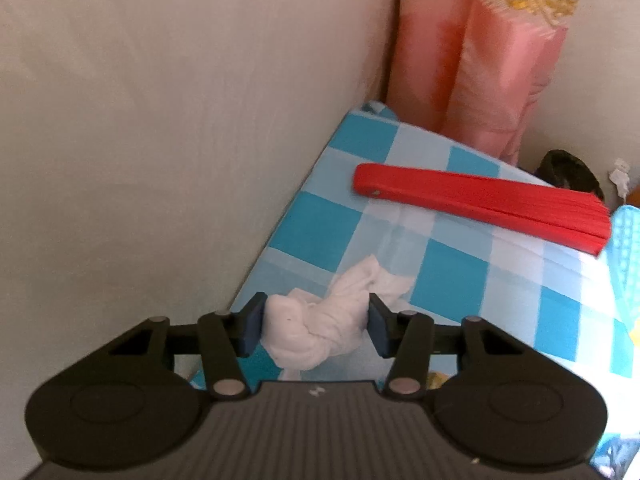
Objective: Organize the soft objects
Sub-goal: 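Carry the sachet and white cloth over the box with both grippers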
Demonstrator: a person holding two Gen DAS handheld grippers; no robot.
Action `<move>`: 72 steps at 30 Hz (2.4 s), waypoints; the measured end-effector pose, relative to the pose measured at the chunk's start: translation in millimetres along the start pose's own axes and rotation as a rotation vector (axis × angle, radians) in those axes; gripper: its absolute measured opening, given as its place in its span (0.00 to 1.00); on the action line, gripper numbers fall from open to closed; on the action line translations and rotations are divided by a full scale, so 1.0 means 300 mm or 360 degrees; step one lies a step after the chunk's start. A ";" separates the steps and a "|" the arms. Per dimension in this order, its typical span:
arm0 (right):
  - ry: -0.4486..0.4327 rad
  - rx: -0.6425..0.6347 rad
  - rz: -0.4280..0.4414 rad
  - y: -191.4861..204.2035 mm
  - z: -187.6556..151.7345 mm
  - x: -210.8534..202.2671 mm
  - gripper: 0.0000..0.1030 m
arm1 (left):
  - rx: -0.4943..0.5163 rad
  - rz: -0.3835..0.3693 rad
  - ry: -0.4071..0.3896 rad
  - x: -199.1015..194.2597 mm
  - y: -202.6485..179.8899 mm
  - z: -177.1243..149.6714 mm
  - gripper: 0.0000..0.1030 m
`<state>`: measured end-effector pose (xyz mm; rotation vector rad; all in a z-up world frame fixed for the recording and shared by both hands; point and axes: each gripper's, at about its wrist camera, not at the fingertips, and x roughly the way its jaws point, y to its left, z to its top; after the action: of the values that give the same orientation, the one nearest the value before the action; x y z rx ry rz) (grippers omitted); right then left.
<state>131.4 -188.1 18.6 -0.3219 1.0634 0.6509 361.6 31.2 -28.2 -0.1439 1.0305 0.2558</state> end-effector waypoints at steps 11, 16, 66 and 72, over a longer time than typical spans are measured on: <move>-0.0060 0.0044 -0.0064 0.013 -0.057 -0.118 0.46 | 0.0194 -0.0112 -0.0105 -0.243 -0.049 -0.056 0.50; -0.0101 0.0081 -0.0120 -0.016 -0.094 -0.199 0.45 | 0.0333 -0.0190 -0.0122 -0.346 -0.103 -0.126 0.50; 0.0018 0.0646 -0.0586 -0.649 -0.051 -0.178 0.83 | 0.1157 -0.0824 0.0070 -0.623 -0.787 -0.674 0.50; 0.0027 0.0720 -0.0610 -0.678 -0.065 -0.170 0.83 | 0.1107 -0.0797 -0.0006 -0.607 -0.823 -0.676 0.88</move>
<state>230.1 -372.4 42.1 -0.1293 1.0948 0.0577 173.3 -280.2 25.1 0.2299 0.9937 -0.5576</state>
